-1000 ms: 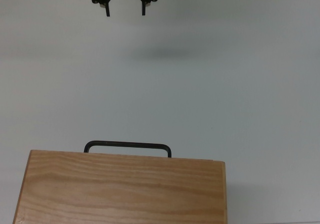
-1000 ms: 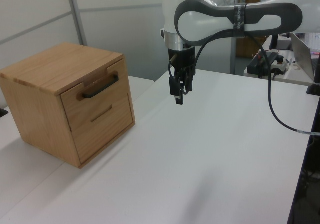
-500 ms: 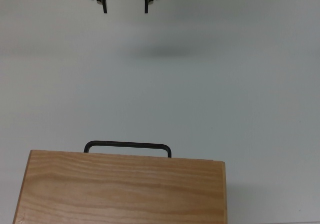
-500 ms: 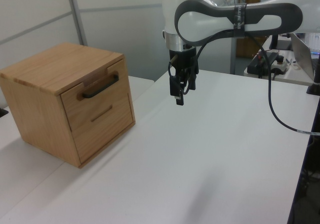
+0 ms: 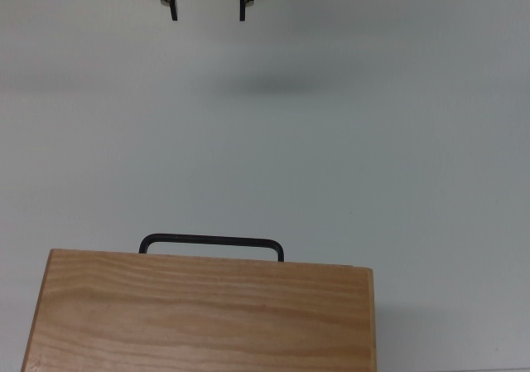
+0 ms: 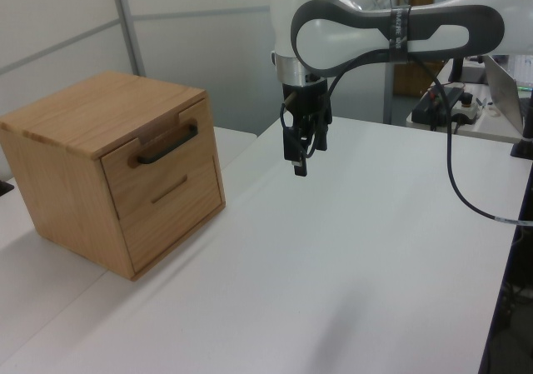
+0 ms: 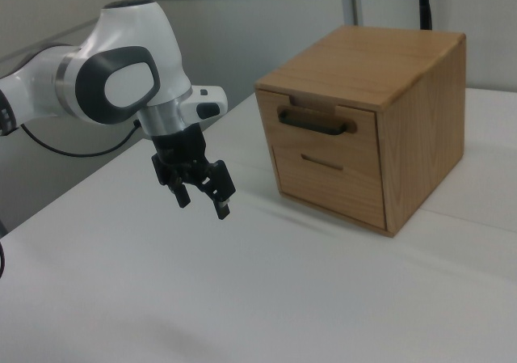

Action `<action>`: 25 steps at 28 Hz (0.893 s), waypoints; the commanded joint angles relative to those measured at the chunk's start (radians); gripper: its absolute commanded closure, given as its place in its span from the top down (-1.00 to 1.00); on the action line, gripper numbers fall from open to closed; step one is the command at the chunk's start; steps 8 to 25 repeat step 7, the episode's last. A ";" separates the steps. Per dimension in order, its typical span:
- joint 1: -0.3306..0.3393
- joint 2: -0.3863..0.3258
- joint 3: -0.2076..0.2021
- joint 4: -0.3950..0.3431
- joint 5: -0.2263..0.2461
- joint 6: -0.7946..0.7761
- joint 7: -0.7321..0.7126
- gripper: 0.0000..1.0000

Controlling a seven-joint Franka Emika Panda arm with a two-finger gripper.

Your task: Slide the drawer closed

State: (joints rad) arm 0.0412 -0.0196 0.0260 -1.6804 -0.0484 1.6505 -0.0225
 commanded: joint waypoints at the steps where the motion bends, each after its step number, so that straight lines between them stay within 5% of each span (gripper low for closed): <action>1: 0.003 -0.026 -0.003 -0.016 0.008 -0.027 0.018 1.00; 25: 0.003 -0.026 -0.001 -0.013 0.010 -0.031 0.018 1.00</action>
